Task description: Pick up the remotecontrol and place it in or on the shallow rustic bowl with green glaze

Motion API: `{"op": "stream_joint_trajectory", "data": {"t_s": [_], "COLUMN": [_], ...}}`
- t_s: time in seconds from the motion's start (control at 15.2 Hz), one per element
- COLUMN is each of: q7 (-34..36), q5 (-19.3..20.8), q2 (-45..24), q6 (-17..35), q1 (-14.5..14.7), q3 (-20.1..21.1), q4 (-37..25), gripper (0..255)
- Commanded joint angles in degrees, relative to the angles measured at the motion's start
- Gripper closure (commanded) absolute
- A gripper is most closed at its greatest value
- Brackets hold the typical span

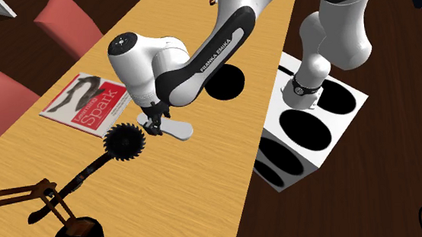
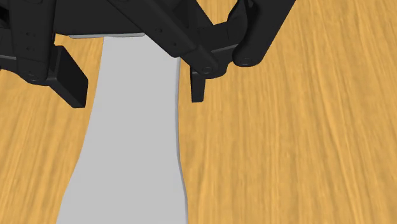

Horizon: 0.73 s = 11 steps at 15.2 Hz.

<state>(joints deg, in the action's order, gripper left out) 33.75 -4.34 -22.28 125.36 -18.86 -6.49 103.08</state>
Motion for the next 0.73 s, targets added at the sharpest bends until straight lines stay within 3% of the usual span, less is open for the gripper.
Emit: {"op": "stream_joint_trajectory", "data": {"t_s": [0.0, 0.66], "q7": [0.0, 0.3], "q5": [0.0, 0.4], "q2": [0.0, 2.4], "q6": [0.0, -4.5], "q1": [0.0, 0.1], "q3": [0.0, -0.2], "q4": [0.0, -2.1], "gripper": [255, 255]}}
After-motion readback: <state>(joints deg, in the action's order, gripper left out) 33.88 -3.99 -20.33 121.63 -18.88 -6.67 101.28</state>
